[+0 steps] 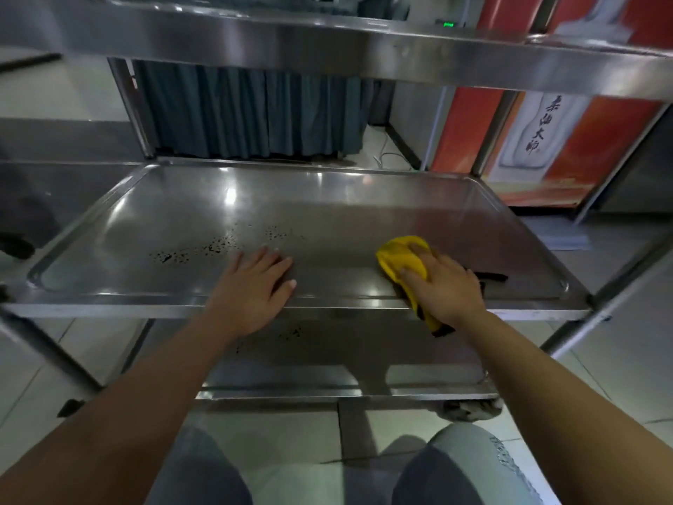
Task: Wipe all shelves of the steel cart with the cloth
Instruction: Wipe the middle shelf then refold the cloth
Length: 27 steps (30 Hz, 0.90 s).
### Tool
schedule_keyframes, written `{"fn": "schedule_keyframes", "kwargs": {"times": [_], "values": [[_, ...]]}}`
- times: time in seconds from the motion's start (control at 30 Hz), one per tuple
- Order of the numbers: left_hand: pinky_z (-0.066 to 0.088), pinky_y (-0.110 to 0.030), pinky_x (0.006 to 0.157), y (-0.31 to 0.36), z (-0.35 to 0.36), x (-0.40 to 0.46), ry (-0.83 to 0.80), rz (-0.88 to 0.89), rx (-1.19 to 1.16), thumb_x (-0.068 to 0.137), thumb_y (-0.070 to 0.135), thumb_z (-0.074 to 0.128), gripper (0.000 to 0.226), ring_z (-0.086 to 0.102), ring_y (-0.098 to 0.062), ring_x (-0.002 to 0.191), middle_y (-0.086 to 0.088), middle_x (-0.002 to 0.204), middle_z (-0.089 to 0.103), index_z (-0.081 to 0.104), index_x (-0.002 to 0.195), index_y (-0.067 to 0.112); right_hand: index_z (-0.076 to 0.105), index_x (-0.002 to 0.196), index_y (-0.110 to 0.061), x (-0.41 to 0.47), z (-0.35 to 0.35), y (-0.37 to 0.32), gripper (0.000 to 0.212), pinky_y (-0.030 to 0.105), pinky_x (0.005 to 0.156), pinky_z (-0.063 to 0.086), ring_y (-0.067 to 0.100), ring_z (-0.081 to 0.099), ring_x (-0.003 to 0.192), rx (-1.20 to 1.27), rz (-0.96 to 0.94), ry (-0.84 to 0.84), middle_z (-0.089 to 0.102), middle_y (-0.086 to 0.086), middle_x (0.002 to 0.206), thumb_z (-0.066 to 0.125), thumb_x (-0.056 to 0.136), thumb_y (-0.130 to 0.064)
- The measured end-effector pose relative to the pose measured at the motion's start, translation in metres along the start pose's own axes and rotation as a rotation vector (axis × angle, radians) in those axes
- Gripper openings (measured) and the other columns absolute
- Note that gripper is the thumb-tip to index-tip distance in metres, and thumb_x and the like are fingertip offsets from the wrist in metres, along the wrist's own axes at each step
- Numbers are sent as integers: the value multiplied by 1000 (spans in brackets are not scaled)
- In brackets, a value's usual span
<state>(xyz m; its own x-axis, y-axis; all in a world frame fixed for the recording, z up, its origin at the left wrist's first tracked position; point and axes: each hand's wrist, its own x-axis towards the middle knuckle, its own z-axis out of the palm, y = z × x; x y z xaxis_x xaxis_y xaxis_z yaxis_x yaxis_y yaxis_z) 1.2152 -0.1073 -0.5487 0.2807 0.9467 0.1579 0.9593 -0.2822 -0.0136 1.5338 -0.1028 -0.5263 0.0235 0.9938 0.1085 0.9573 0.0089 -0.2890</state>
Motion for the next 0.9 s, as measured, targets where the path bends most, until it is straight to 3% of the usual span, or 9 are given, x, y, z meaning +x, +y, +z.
{"fn": "schedule_keyframes", "kwargs": {"times": [0.1,0.23,0.43,0.53,0.63,0.8,0.9], "values": [[1,-44,118,0,5,-2,28,-18,-4,85,62,-5,79,13,-16,147,4,157,27,29,148,30,21,147,-43,9,-6,19,63,57,109,24,34,35,135,-10,158,-13,32,6,153,32,89,-67],[-2,-46,119,-2,7,-1,-8,-39,-10,90,60,1,69,9,-15,147,6,159,20,22,150,32,22,147,-37,18,10,-28,71,66,108,12,38,25,139,-74,312,-39,20,10,157,16,86,-74],[-2,-45,117,-7,9,2,-19,-72,16,95,59,9,61,8,-15,147,9,159,18,19,150,35,18,145,-47,15,35,-90,58,66,109,6,37,18,143,-18,-110,-138,13,6,160,15,91,-68],[-2,-43,117,-5,8,2,-24,-78,27,86,64,-1,72,8,-14,147,10,159,17,18,150,36,17,145,-49,20,28,-58,60,60,112,15,33,25,142,-35,-186,-128,16,1,160,19,89,-71],[0,-42,118,-1,5,2,-27,-74,26,76,68,-10,86,10,-14,147,11,158,19,20,150,36,20,144,-49,27,9,-1,63,55,109,23,31,33,138,-53,-107,-78,23,-1,158,20,87,-75],[4,-41,119,3,3,2,-22,-94,34,95,60,6,62,11,-12,147,12,158,19,21,150,36,16,145,-52,26,-30,105,71,52,108,30,36,40,133,-61,113,-75,27,4,157,22,82,-83],[2,-41,119,8,-1,1,-24,-104,21,91,61,4,67,12,-13,147,10,158,20,22,150,35,13,146,-50,29,-39,132,71,53,107,31,38,42,131,-84,211,-75,31,7,155,22,83,-81]]}}
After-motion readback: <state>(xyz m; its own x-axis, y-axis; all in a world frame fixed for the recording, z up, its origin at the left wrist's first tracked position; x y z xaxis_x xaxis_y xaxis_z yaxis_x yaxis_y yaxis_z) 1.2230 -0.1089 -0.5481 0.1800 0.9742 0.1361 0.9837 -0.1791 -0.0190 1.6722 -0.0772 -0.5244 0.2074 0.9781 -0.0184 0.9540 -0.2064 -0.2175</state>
